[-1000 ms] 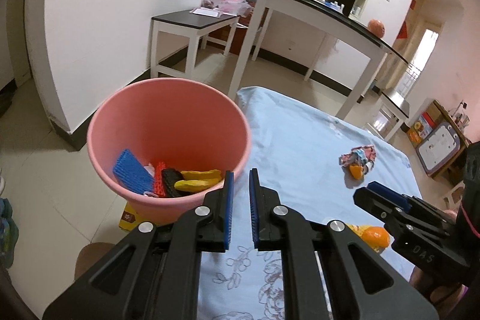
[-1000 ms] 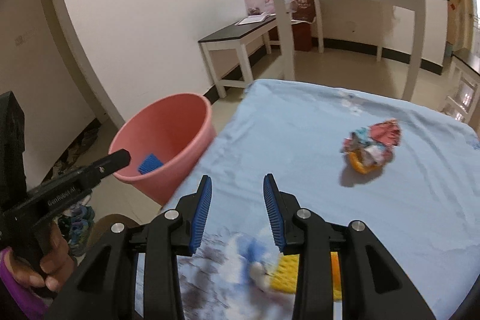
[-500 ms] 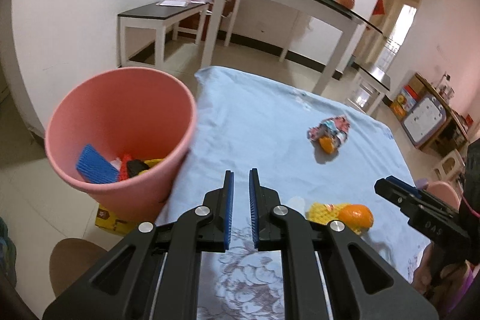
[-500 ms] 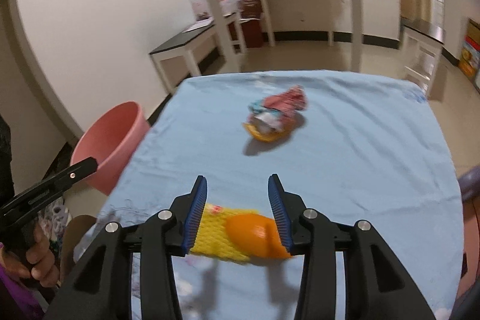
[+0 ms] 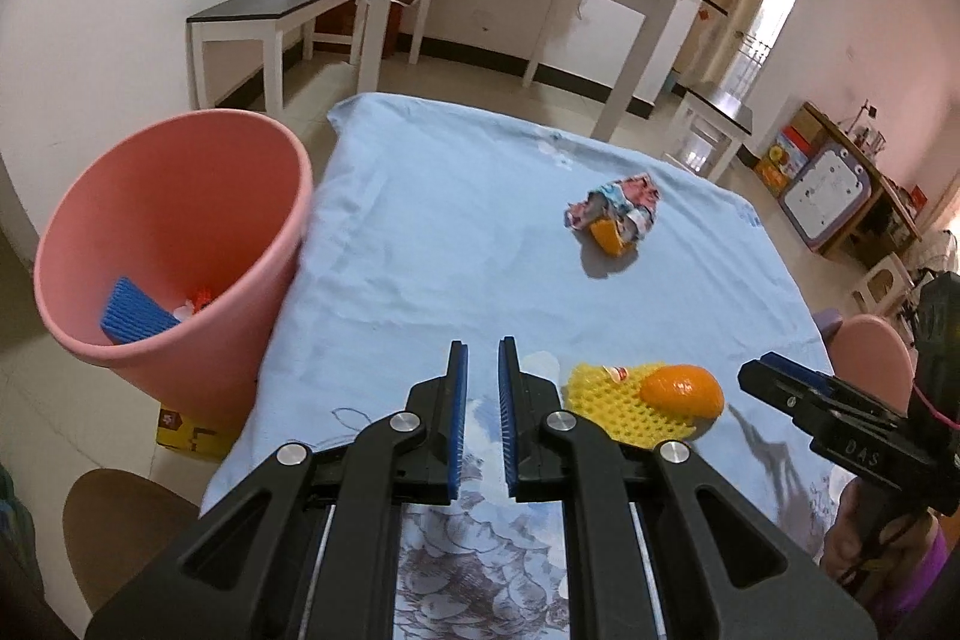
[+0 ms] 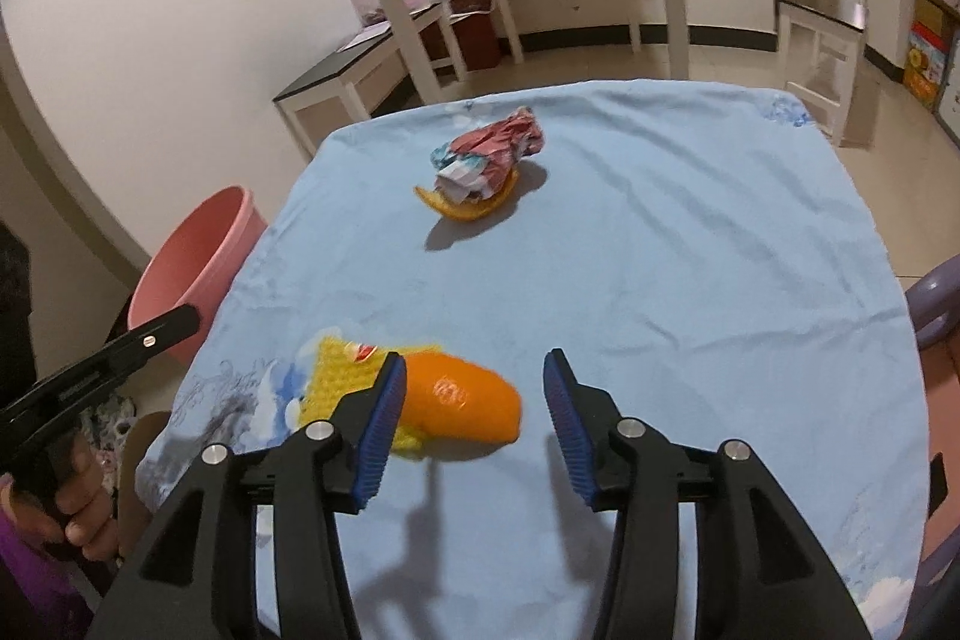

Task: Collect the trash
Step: 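Move both grippers back toward the yellow foam net and orange, then close the right gripper on the orange and lift it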

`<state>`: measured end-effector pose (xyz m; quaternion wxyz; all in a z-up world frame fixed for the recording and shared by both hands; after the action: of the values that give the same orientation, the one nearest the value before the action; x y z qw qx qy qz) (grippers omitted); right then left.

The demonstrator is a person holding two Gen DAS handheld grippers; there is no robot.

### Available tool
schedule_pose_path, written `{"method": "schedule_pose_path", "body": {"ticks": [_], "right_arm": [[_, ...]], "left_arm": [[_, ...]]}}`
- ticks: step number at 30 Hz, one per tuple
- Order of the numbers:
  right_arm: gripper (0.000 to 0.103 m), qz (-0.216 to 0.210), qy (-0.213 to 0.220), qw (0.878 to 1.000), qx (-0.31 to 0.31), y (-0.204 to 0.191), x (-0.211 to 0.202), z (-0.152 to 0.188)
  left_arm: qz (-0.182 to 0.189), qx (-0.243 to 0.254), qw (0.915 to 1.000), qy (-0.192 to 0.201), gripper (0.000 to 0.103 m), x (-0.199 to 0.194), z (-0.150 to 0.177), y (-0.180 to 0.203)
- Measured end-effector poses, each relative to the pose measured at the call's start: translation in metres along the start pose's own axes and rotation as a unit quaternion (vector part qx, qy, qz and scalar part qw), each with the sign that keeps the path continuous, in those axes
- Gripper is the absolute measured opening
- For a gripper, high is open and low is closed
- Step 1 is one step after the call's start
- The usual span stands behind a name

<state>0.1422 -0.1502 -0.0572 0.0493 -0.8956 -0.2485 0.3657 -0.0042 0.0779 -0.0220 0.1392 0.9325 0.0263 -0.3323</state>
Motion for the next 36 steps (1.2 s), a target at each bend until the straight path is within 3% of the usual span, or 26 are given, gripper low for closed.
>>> {"method": "schedule_pose_path", "body": {"ticks": [7,17,21,23,25,31,36], "right_arm": [[0.055,-0.025,-0.024,0.999,-0.032,-0.013,0.015,0.003],[0.056,-0.015,-0.049,0.997,-0.065,-0.017,0.036,0.010],[0.046,-0.004,-0.046,0.996,-0.075,-0.014,0.036,0.010],[0.033,0.000,-0.045,0.996,-0.074,-0.011,0.036,0.010],[0.028,-0.001,-0.041,0.997,-0.066,-0.006,0.035,0.010],[0.022,0.011,-0.016,0.998,-0.052,0.005,0.026,0.006],[0.021,0.044,0.013,0.999,0.002,0.029,0.020,-0.002]], "left_arm": [[0.030,0.014,0.9992,-0.022,0.010,0.007,0.008,0.012],[0.089,0.053,0.9922,-0.070,0.010,0.015,0.027,0.041],[0.100,0.065,0.9894,-0.083,0.010,0.021,0.033,0.051],[0.105,0.071,0.9879,-0.090,0.010,0.023,0.035,0.056],[0.108,0.075,0.9868,-0.095,0.010,0.027,0.036,0.059],[0.120,0.075,0.9842,-0.106,0.010,0.038,0.031,0.069],[0.116,0.062,0.9857,-0.105,0.010,0.049,0.024,0.073]]}}
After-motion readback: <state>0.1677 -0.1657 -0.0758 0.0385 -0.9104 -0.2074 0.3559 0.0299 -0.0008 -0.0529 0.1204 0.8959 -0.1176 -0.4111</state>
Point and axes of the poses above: each gripper's, at about its wrist camera, not at the fingertips, and x roughly the way its jaws point, y to its right, z to its underside, the point moved 1 cm from there along x, roughly the way its jaws point, and after that the axes turned 8 degrees about y, right-handed, at the moved point
